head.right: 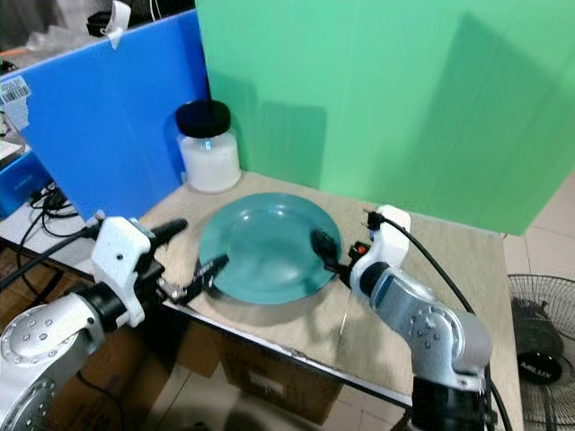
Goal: Setting the table
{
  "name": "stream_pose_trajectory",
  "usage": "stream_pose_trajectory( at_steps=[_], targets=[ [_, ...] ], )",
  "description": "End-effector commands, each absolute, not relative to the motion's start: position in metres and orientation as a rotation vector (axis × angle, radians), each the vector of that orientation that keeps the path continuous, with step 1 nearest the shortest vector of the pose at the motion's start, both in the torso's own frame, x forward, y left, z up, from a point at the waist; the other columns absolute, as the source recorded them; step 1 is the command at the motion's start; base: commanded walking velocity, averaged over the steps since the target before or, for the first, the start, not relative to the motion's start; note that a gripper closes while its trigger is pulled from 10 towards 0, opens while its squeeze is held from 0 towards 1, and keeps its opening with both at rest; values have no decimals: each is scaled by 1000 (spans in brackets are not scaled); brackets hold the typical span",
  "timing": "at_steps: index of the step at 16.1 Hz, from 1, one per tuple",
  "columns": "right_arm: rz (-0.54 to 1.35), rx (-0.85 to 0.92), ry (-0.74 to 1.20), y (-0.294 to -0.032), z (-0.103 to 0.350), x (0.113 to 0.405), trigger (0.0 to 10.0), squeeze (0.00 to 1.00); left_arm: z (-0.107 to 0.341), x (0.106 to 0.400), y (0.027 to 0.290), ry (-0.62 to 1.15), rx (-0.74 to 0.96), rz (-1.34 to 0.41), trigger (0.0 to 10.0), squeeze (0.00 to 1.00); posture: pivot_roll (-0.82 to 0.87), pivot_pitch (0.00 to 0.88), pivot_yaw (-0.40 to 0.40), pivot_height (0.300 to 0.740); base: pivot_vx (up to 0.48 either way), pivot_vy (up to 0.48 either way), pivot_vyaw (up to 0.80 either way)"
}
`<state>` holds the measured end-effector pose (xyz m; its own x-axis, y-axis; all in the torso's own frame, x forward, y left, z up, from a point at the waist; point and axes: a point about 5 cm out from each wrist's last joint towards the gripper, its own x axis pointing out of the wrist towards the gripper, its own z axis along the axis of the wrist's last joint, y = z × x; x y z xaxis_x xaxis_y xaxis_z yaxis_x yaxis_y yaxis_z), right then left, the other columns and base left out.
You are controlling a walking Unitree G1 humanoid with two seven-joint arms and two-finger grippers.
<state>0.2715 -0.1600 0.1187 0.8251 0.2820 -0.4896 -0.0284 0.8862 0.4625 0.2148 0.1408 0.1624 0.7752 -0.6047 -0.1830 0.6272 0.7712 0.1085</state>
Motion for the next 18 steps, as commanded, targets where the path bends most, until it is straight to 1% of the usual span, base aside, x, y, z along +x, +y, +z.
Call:
stream_pose_trajectory(
  at_steps=[1, 5, 7, 8, 9, 10, 11, 12, 15, 18],
  targets=[
    [163, 472, 604, -161, 119, 275, 10000, 0, 160, 214, 139, 158, 166, -712, 10000, 0, 156, 0, 13, 740, 0, 0, 0],
    [247, 544, 654, -152, 118, 274, 10000, 0, 154, 208, 139, 191, 174, -752, 10000, 0, 158, 0, 9, 740, 0, 0, 0],
    [271, 547, 667, -151, 117, 273, 10000, 0, 153, 207, 140, 195, 179, -755, 10000, 0, 158, 0, 9, 740, 0, 0, 0],
    [273, 564, 686, -150, 114, 272, 5765, 0, 153, 207, 140, 195, 180, -758, 10000, 0, 155, 0, 9, 740, 0, 0, 0],
    [257, 571, 709, -151, 110, 272, 2784, 0, 153, 207, 139, 194, 179, -760, 10000, 0, 155, 0, 8, 740, 0, 0, 0],
    [253, 575, 716, -151, 109, 272, 2157, 0, 153, 207, 138, 193, 176, -763, 10000, 0, 155, 0, 8, 740, 0, 0, 0],
    [252, 602, 724, -150, 107, 273, 1255, 0, 153, 205, 137, 199, 173, -776, 10000, 0, 156, 0, 8, 740, 0, 0, 0],
    [260, 635, 735, -148, 106, 273, 0, 0, 152, 204, 136, 206, 166, -791, 10000, 0, 156, 0, 8, 740, 0, 0, 0],
    [273, 674, 751, -147, 102, 273, 0, 0, 152, 202, 135, 209, 150, -808, 10000, 0, 160, 0, 4, 740, 0, 0, 0],
    [293, 696, 766, -144, 101, 273, 0, 0, 155, 198, 132, 228, 94, -855, 10000, 0, 160, 0, 3, 740, 0, 0, 0]
  ],
)
